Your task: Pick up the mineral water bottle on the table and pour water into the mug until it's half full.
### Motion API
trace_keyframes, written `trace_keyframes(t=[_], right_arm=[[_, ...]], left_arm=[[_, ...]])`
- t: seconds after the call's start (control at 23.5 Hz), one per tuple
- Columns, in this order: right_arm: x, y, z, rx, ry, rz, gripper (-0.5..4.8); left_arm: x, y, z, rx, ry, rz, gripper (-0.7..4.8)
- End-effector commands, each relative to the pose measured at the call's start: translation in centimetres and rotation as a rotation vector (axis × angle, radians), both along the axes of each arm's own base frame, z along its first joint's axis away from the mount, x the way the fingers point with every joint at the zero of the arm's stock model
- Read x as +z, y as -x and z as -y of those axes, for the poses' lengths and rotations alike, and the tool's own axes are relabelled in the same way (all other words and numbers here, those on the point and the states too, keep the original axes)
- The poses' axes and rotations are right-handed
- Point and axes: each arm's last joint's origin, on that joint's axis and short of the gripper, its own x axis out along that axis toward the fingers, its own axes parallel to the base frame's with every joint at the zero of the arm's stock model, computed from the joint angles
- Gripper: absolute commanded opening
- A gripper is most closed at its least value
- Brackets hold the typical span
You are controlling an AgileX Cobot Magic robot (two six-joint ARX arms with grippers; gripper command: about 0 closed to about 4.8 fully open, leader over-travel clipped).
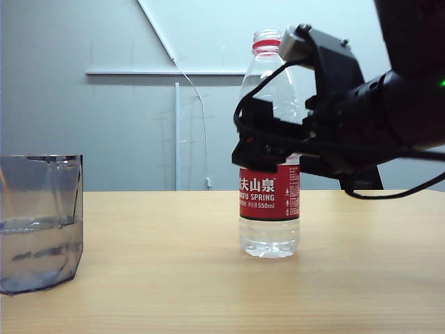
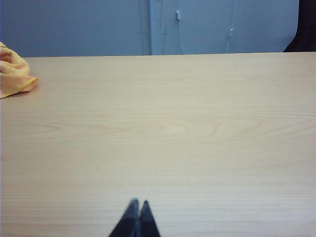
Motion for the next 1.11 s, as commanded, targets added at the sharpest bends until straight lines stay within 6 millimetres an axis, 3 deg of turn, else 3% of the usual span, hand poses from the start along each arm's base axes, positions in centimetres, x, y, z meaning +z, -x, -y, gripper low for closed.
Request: trace_keyframes(t=[0.04, 0.6, 0.85, 1.11], right_arm=[[0.9, 0.4, 0.2, 0.004, -0.045, 0.034, 4.79], [1.4, 2.7, 0.3, 0.069, -0.031, 0.006, 4.79], [0.1, 4.6, 2.5, 0.016, -0.083, -0.044, 4.79], [0.1, 5.9, 3.9, 0.020, -0.127, -0.020, 4.79]], left_arm=[[0.2, 0.0, 0.0, 0.000, 0.004, 0.010, -0.02], [0.2, 0.0, 0.0, 0.001, 0.004, 0.010, -0.02], [0.2, 0.0, -0.1, 0.006, 0.004, 0.010, -0.02], [0.2, 0.0, -0.1, 0.007, 0.004, 0.010, -0.02]])
